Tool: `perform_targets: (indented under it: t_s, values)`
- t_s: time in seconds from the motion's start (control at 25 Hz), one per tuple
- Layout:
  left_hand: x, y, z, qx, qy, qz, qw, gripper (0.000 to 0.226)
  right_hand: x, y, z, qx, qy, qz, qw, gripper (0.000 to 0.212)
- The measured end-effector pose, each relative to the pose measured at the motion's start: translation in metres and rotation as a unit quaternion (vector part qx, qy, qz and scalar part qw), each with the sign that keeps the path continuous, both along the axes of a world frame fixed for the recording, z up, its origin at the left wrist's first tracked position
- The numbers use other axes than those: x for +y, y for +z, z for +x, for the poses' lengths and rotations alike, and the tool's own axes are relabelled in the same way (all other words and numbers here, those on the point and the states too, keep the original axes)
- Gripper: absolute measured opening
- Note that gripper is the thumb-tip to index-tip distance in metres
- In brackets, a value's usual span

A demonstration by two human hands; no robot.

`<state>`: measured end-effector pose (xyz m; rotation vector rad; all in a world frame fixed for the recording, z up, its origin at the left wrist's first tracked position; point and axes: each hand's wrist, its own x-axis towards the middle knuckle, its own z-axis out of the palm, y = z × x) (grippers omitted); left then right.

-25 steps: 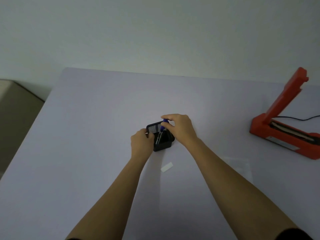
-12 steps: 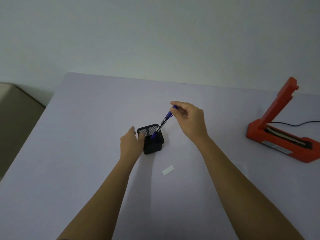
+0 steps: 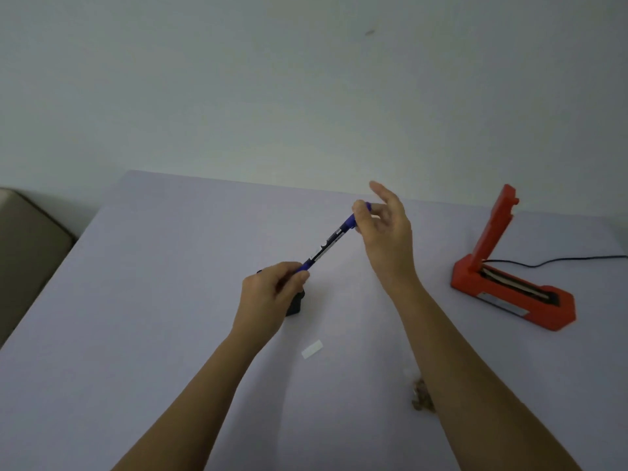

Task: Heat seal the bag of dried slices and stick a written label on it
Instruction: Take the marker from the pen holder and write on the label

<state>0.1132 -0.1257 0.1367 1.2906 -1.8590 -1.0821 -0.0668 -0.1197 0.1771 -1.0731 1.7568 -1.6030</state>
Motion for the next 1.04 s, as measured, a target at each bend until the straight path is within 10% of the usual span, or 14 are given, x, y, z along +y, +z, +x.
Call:
perform_targets:
  t_s: [0.36,0.6,0.72,1.04]
  values:
    - [0.039,0.029,-0.036,-0.012,-0.064,-0.127,0.99,0.033,0.011,0.01,0.026,-0.083,-0.093,0.104,0.987,0.047]
    - [0.071,-0.008,-0.004,0.081,-0.095,0.206,0.97,0.036,0.002,0.05,-0.024,-0.165,-0.204,0.021,0.965,0.047]
    - [0.088,-0.056,0.019,0.071,-0.001,0.313,0.947,0.023,0.004,0.08,-0.035,-0.069,-0.136,0.002,0.988,0.051]
    - [0.043,-0.122,0.064,-0.215,0.105,0.104,0.965,0.001,0.068,-0.047,0.021,-0.129,-0.035,0.036,0.99,0.031]
